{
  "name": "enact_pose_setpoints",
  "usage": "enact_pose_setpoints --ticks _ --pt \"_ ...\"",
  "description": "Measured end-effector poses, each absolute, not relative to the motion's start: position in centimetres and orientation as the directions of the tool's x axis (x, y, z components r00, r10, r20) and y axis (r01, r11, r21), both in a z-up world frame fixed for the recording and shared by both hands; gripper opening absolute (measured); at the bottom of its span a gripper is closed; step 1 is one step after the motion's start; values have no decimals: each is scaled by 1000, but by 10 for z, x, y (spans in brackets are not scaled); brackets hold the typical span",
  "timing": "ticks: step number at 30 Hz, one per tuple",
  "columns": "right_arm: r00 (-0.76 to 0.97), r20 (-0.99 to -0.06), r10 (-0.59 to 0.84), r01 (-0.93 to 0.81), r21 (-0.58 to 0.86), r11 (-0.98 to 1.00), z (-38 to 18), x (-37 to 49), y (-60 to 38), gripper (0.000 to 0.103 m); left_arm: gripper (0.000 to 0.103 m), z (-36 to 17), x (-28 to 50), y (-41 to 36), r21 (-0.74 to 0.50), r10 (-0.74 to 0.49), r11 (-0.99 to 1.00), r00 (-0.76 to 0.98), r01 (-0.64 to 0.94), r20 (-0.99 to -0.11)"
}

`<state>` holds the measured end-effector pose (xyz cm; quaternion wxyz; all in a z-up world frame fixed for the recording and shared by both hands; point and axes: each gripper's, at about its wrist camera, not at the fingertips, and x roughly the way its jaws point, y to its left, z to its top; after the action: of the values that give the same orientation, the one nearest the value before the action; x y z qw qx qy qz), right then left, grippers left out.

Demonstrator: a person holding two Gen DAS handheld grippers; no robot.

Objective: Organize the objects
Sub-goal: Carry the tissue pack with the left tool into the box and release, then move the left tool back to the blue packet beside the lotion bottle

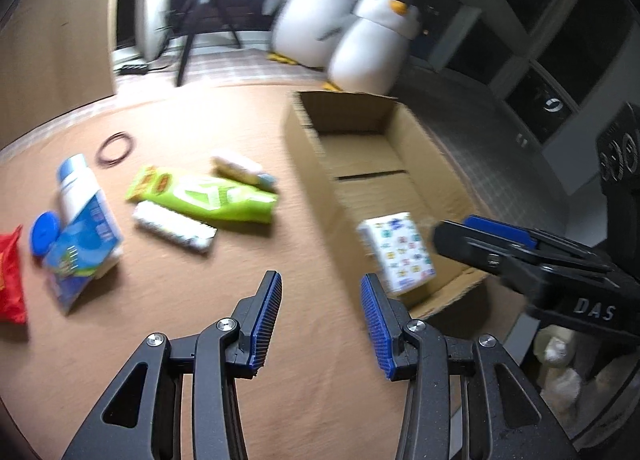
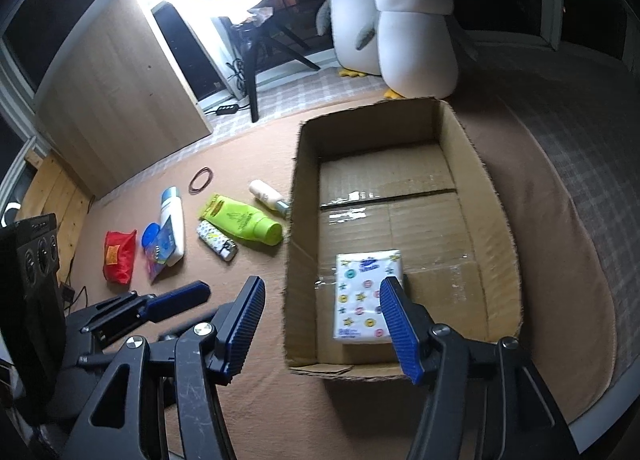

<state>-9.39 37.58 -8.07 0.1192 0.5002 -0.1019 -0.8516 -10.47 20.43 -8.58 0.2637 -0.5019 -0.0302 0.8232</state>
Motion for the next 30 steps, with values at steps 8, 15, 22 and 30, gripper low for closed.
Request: enact_pose_setpoints --ticks 8,15,22,30 --pt "-457 -828 -325 144 292 -946 -80 -85 341 57 45 -92 -118 137 -304 407 -903 -379 -303 -831" --pt "-445 -819 -363 143 334 -931 -81 -79 317 57 46 -101 -141 74 -312 360 -932 -391 -184 -847" --pt "-427 -828 -364 136 339 -931 -86 -74 298 57 49 -124 -173 31 -368 368 -927 -370 -75 -853" --pt "-422 -836 -350 104 339 -935 -87 -66 297 57 49 -133 -204 21 -359 364 -929 -368 -87 -855"
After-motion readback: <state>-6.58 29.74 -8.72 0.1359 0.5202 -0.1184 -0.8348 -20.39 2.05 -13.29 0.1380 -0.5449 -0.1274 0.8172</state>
